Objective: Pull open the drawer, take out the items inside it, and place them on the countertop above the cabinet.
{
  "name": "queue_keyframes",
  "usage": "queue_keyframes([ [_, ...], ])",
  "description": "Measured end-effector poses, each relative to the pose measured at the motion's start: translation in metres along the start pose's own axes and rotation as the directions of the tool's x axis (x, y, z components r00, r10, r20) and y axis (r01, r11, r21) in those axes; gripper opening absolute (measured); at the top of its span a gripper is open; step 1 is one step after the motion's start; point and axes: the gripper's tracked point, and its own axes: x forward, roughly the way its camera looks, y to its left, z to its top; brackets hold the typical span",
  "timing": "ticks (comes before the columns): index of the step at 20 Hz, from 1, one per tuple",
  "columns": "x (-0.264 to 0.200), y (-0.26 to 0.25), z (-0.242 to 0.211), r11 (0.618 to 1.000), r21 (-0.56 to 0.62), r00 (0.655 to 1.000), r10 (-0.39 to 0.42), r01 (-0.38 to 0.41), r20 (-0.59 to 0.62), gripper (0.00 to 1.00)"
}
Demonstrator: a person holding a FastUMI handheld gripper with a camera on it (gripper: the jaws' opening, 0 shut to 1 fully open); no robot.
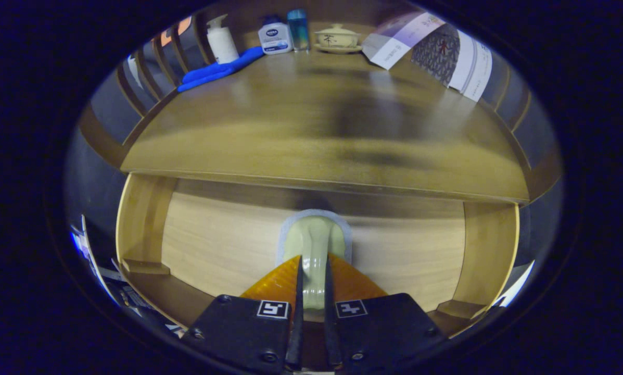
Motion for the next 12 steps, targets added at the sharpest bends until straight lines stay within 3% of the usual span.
queue_keyframes([
  [12,-0.065,0.012,0.015,0.998,-0.033,0.993,0.059,-0.056,0.103,0.2],
])
